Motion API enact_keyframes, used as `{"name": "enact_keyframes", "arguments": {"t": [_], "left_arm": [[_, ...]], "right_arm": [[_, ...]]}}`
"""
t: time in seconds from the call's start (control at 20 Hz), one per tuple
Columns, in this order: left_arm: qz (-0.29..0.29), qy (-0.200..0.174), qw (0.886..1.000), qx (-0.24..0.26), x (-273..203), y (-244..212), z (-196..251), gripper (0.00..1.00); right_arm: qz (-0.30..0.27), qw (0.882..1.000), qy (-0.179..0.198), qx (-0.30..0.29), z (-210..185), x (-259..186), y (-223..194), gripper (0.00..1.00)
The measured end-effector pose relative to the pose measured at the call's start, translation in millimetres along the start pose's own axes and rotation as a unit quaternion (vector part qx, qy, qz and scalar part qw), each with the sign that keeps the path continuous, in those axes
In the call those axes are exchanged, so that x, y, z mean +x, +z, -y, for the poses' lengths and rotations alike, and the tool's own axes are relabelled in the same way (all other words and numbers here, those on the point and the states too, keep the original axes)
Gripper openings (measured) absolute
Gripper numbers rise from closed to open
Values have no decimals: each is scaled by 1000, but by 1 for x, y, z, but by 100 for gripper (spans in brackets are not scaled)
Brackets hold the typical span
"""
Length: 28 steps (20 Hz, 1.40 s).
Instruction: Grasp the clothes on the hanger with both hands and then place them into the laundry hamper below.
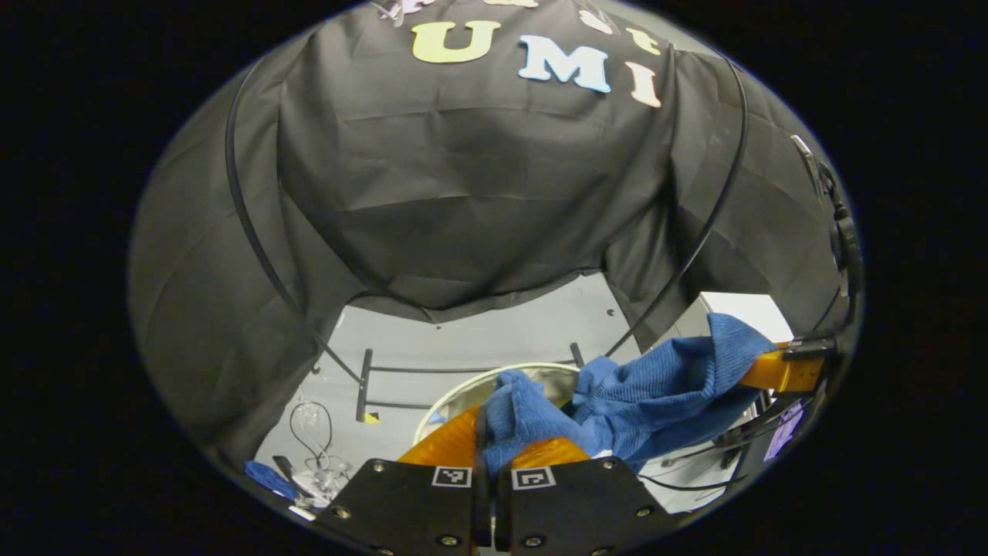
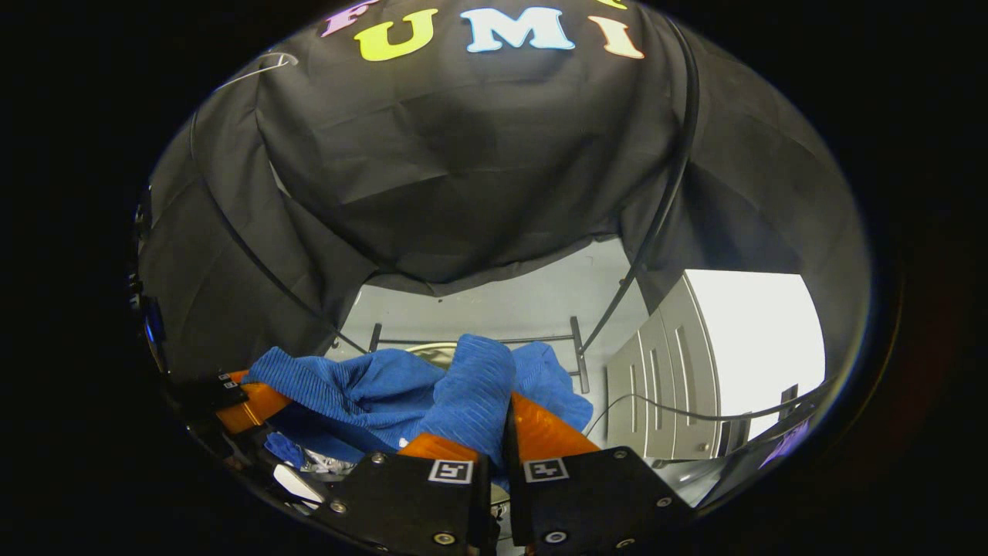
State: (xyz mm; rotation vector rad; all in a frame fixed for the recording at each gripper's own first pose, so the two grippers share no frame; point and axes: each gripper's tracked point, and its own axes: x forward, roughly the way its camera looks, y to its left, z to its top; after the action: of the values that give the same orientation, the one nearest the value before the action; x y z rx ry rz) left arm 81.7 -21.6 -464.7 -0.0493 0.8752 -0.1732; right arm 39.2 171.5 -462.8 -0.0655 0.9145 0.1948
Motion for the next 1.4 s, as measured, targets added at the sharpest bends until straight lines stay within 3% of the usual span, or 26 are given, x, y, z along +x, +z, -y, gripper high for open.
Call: {"name": "enact_keyframes", "arguments": {"t": [0.05, 0.1, 0.2, 0.4, 0.45, 0.5, 0.65, 0.7, 0.75, 0.8, 0.9, 1.05, 1.1, 1.4], "left_arm": [[-7, -1, 1000, -1, 1, -3, 1, 4], [-11, -1, 1000, -1, 3, -5, 1, 2], [-17, 1, 1000, -5, 6, -6, 2, 7], [-31, -2, 999, -15, 10, -14, 3, 7], [-32, -4, 999, -13, 8, -15, 4, 7], [-33, -5, 999, -11, 9, -15, 4, 7], [-45, -7, 999, -10, 10, -16, 5, 8], [-50, -2, 999, -7, 12, -16, 3, 9], [-54, -1, 999, -5, 12, -20, 3, 5], [-59, -3, 998, -5, 10, -21, 5, 16], [-67, -13, 998, -15, 7, -28, 12, 42], [-62, -13, 998, -13, 3, -16, 12, 81], [-58, -8, 998, -5, -5, -7, 9, 94], [-24, 22, 999, 8, -64, 62, 29, 96]], "right_arm": [[-5, 1000, 0, -2, 0, -1, -3, 6], [-9, 1000, -1, -4, 1, -3, -6, 12], [-14, 1000, -3, -6, 1, -6, -10, 16], [-30, 1000, -7, -2, 0, -9, -20, 21], [-33, 999, -7, 0, -1, -10, -21, 14], [-35, 999, -9, 1, -2, -10, -21, 22], [-46, 999, -12, -1, -3, -14, -24, 23], [-52, 999, -9, -1, -6, -16, -27, 27], [-56, 998, -6, -4, -7, -20, -28, 23], [-57, 998, 1, -6, -10, -24, -27, 30], [-55, 998, 10, -4, -11, -34, -26, 54], [-45, 999, -2, -7, 0, -46, -18, 89], [-41, 999, -1, -7, 2, -50, -17, 96], [20, 1000, 10, 4, 32, -81, 24, 95]]}}
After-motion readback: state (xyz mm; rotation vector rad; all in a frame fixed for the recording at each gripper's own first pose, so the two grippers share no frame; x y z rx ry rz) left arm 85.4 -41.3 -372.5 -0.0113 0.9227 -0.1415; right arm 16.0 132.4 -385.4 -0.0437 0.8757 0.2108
